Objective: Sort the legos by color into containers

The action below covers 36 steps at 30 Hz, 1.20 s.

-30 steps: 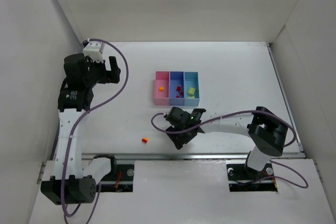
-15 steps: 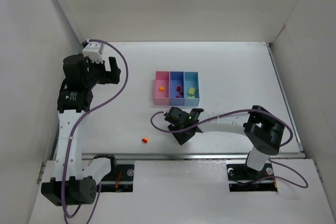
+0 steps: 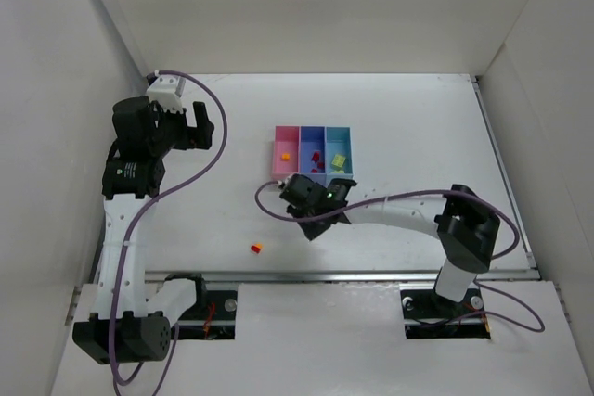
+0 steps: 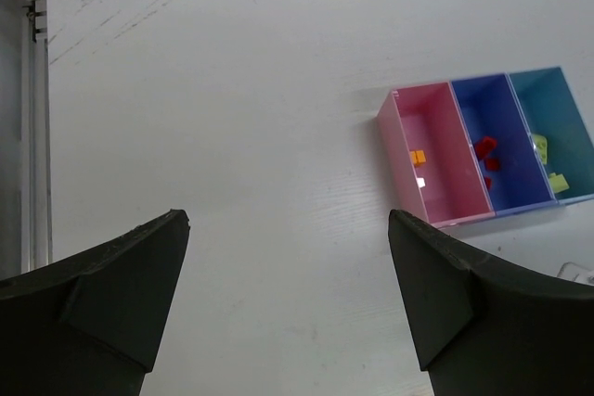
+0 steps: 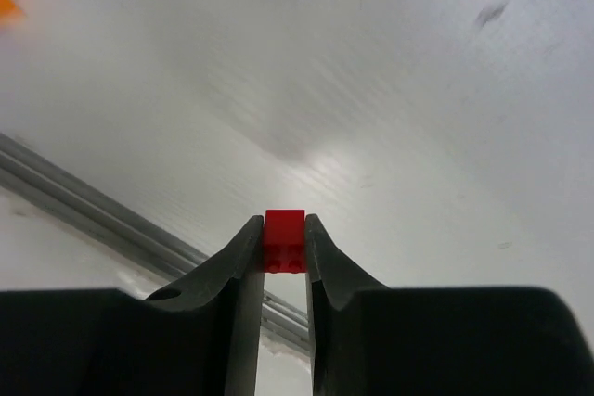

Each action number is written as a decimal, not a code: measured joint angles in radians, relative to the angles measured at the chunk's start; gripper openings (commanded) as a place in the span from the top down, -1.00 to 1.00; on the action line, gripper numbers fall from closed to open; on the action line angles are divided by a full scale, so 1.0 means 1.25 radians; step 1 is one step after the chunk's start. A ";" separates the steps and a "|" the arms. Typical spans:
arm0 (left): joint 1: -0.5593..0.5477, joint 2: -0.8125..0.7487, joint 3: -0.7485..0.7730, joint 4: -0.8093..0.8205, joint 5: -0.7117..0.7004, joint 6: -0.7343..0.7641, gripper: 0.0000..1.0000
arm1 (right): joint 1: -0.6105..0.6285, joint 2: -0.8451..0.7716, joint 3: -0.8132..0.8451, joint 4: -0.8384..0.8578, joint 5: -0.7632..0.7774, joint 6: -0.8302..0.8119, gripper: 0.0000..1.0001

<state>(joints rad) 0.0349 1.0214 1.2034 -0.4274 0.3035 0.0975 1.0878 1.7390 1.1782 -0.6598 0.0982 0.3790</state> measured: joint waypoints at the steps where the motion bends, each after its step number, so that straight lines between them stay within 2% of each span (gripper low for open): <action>1: 0.000 0.000 0.000 0.000 0.000 0.000 -0.74 | 0.000 -0.001 0.035 -0.014 0.012 -0.002 1.00; 6: 0.000 0.000 -0.001 0.000 0.002 0.000 -0.74 | -0.018 0.004 0.300 -0.034 0.117 -0.032 1.00; 10: 0.000 0.000 -0.001 0.000 0.003 0.000 -0.74 | -0.113 0.076 0.518 -0.036 0.174 -0.036 1.00; 15: 0.000 0.000 -0.001 0.000 0.004 0.000 -0.74 | -0.236 0.180 0.567 -0.044 0.179 -0.037 1.00; 19: 0.000 0.000 -0.001 0.000 0.002 0.000 -0.74 | -0.278 0.269 0.571 -0.086 0.179 -0.042 0.86; 21: 0.000 0.000 -0.001 0.000 0.002 0.000 -0.74 | -0.279 0.294 0.571 -0.105 0.172 -0.045 0.60; 23: 0.000 0.000 -0.002 0.000 0.002 0.000 -0.74 | -0.279 0.301 0.571 -0.116 0.160 -0.051 0.18; 24: 0.000 0.000 -0.004 0.000 0.002 0.000 -0.74 | -0.279 0.301 0.572 -0.117 0.154 -0.056 -0.11; 25: 0.000 0.000 -0.006 0.000 0.002 0.000 -0.74 | -0.279 0.301 0.576 -0.117 0.149 -0.060 -0.19; 27: 0.000 0.002 -0.010 0.000 0.002 0.000 -0.74 | -0.279 0.301 0.585 -0.115 0.137 -0.073 -0.32; 36: 0.000 0.011 -0.013 0.000 0.002 0.000 -0.74 | -0.279 0.296 0.591 -0.114 0.124 -0.093 -0.35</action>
<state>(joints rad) 0.0349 1.0348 1.1877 -0.4271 0.3065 0.0975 0.7387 2.1090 1.9163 -0.8024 0.2535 0.2630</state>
